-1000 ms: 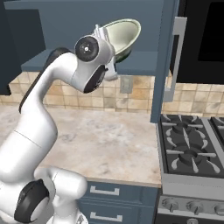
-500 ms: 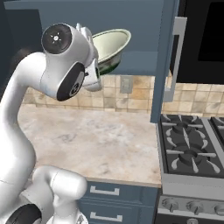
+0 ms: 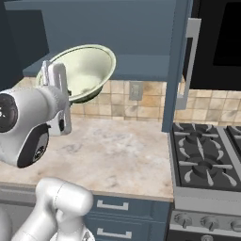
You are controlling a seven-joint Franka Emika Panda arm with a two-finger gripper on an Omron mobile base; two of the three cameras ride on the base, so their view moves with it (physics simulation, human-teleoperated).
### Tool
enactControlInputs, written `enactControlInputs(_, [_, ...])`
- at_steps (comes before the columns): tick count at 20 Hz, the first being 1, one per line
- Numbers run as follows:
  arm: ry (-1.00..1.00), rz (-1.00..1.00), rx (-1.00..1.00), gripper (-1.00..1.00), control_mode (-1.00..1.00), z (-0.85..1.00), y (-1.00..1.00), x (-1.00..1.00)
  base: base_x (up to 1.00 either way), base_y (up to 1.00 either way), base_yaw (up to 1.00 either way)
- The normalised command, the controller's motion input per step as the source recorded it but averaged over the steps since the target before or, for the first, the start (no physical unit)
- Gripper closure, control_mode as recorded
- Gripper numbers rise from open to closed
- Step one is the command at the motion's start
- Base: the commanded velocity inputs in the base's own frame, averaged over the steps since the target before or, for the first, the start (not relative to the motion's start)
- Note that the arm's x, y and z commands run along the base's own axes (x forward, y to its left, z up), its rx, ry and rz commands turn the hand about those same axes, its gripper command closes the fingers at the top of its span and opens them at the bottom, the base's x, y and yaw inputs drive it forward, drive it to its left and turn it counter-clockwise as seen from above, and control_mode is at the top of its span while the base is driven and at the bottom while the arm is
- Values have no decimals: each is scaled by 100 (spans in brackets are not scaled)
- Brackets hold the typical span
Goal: Take the smaller bowl and place it next to the appetizer plate on the dining counter , and place the larger bowl next to the plate with cooked food.
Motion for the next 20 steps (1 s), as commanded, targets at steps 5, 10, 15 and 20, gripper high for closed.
enactControlInputs(5, [-2, 1, 14, 100, -100, 0, 13, -96, 0, 0, 0])
enactControlInputs(10, [-1, 0, 1, 100, 100, 0, 0, -20, -79, -4, 1])
enactControlInputs(15, [0, 0, 0, 100, 100, 0, 0, 0, -100, -44, -3])
enactControlInputs(20, [0, 0, 0, 100, 100, 0, 0, 0, -93, -98, -22])
